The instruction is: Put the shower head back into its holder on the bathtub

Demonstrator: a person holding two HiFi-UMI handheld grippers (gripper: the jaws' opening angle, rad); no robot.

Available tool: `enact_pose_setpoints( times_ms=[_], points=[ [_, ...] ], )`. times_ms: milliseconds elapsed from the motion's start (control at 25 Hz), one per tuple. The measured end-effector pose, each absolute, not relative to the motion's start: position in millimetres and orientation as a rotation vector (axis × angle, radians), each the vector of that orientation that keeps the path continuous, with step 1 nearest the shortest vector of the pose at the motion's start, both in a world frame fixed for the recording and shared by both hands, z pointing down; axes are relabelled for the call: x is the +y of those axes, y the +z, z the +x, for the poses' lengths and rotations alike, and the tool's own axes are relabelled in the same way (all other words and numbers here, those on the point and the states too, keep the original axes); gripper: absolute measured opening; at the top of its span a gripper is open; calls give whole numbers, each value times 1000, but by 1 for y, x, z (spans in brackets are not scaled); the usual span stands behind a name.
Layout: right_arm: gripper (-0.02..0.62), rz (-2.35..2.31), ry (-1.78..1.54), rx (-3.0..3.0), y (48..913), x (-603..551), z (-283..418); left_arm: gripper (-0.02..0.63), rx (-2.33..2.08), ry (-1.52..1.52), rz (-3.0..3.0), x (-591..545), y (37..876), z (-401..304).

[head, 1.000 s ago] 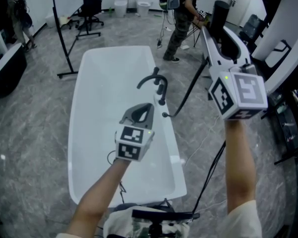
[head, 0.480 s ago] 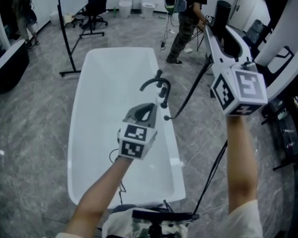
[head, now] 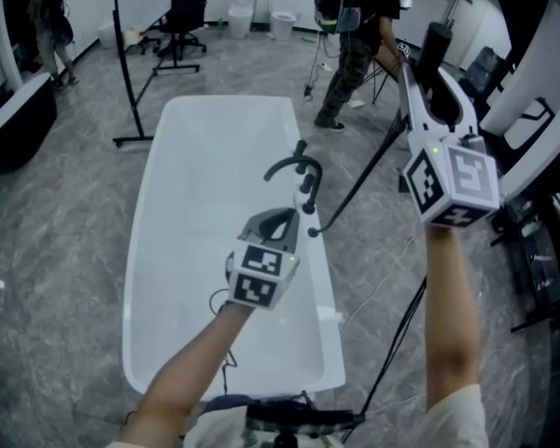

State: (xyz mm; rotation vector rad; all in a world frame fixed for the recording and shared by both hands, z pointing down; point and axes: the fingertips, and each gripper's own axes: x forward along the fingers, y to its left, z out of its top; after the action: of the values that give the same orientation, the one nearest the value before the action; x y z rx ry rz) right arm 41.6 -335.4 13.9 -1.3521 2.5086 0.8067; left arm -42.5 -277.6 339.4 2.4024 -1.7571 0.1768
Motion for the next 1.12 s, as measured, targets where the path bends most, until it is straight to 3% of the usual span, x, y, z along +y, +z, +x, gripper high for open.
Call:
enact_pose_setpoints(
  times_ms=[560,840,1120],
  points=[
    [143,-1439,589,2534,82,-371,67,15,-1717,204,2395,-292,368,-38],
    [143,-1372,724,2569,34,-356,58,15,-1686,147,2420,-298,353,-30],
    [143,-1302,580,2527,-19,-359,61,15,-1677,143,2472,-312,324,-28]
  ],
)
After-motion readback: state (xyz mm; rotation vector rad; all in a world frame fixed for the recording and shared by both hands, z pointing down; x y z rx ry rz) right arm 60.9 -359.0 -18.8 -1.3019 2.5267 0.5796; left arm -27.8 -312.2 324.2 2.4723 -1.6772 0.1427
